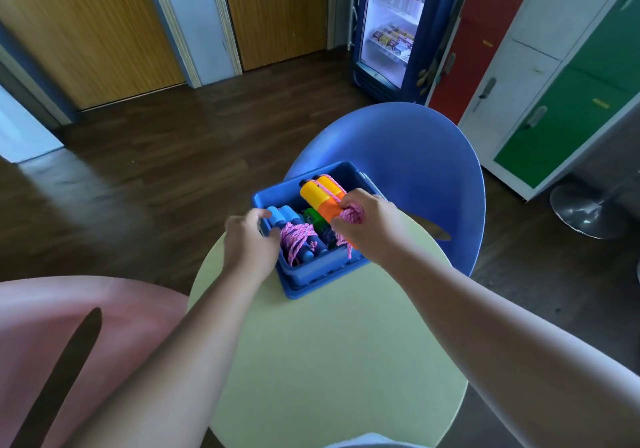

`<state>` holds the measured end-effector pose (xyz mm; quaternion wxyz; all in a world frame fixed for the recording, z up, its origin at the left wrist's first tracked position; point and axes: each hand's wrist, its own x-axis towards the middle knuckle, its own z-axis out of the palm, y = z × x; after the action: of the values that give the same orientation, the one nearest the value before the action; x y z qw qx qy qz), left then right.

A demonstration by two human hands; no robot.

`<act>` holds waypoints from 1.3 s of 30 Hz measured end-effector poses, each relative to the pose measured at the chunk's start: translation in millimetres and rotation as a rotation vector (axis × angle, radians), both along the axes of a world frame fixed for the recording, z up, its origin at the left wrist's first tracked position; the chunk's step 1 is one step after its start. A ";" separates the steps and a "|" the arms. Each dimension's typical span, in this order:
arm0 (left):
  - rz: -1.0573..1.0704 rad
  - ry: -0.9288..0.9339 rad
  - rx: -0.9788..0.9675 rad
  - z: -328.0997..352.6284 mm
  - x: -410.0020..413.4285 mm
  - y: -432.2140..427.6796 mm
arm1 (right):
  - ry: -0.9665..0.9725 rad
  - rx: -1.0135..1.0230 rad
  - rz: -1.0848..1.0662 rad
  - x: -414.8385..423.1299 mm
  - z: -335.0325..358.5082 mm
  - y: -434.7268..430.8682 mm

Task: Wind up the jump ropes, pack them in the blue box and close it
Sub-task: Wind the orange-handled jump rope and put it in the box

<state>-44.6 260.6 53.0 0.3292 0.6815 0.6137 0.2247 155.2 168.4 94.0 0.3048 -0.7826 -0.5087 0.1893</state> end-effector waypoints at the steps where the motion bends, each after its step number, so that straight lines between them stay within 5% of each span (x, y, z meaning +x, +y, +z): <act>1: 0.017 0.009 -0.039 -4.6 -1.1 -1.0 | 0.005 -0.029 -0.025 -0.3 -1.3 11.1; 13: 0.155 -0.365 -0.256 -44.2 -2.3 1.8 | -0.072 -0.332 -0.031 -8.4 -45.6 76.9; 20: 0.137 -0.402 -0.274 -45.8 -4.8 1.5 | -0.359 -0.403 0.147 -8.8 -46.1 74.1; 25: 0.137 -0.443 -0.296 -44.9 -6.1 0.1 | -0.277 -0.480 0.340 4.1 -36.3 69.2; 34: 0.159 -0.440 -0.285 -39.8 -6.5 -5.2 | -0.455 -0.562 0.392 -1.1 -44.7 74.3; 39: 0.166 -0.459 -0.308 -37.3 -5.3 -6.2 | -0.362 -0.517 0.441 10.3 -39.8 69.9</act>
<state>-49.8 254.4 15.7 0.5395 0.5025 0.6037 0.3033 165.6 238.3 54.2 -0.0454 -0.7263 -0.6458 0.2310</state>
